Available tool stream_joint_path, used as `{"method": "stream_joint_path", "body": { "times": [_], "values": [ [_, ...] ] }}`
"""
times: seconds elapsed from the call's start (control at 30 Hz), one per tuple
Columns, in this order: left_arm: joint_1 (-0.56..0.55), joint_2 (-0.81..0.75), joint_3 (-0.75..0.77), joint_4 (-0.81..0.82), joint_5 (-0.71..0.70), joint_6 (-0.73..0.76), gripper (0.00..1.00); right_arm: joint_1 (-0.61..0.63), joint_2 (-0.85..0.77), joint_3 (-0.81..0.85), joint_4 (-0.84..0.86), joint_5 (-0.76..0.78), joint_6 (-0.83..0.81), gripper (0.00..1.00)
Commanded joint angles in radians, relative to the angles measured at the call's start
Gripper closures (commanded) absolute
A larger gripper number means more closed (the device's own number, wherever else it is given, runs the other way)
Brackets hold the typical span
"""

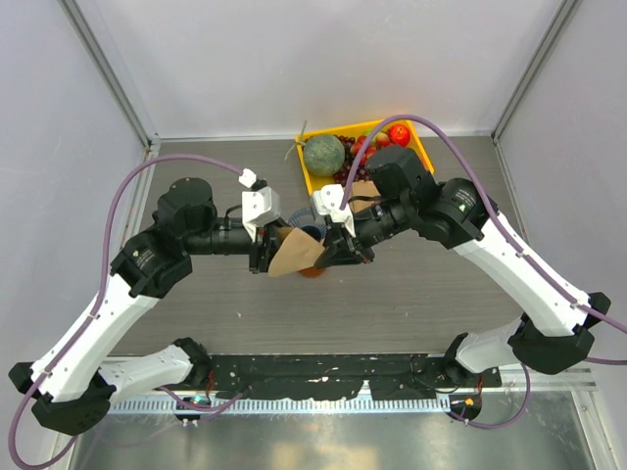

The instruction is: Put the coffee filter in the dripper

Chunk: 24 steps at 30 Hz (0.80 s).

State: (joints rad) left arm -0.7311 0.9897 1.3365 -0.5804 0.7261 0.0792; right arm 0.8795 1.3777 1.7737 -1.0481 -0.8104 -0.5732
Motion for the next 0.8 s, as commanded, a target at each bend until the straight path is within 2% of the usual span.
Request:
{"method": "stream_joint_path", "body": {
  "times": [0.0, 0.07, 0.1, 0.23, 0.37, 0.43, 0.57, 0.77],
  "values": [
    [-0.004, -0.005, 0.0, 0.066, 0.012, -0.056, 0.72, -0.002, 0.001, 0.044, 0.013, -0.021, 0.012, 0.87],
    [-0.004, -0.009, 0.0, 0.071, 0.03, -0.071, 0.86, -0.013, -0.002, 0.049, 0.013, -0.012, 0.022, 0.7],
    [-0.002, -0.008, 0.001, 0.065, 0.032, -0.073, 0.99, -0.02, -0.003, 0.052, 0.01, -0.006, 0.022, 0.58],
    [0.036, -0.008, 0.004, 0.068, 0.061, -0.194, 1.0, -0.08, -0.038, 0.047, 0.002, 0.051, -0.031, 0.31],
    [0.096, 0.02, 0.018, 0.096, 0.082, -0.379, 1.0, -0.079, -0.135, -0.048, 0.132, 0.2, -0.086, 0.13],
    [0.113, 0.043, 0.038, 0.103, 0.094, -0.447, 1.0, -0.063, -0.192, -0.114, 0.241, 0.32, -0.097, 0.08],
    [0.137, 0.093, 0.084, 0.079, 0.079, -0.561, 1.0, -0.013, -0.227, -0.194, 0.376, 0.462, -0.168, 0.06],
    [0.148, 0.092, 0.064, 0.088, 0.07, -0.619, 1.0, 0.021, -0.218, -0.209, 0.431, 0.508, -0.221, 0.06]
  ]
}}
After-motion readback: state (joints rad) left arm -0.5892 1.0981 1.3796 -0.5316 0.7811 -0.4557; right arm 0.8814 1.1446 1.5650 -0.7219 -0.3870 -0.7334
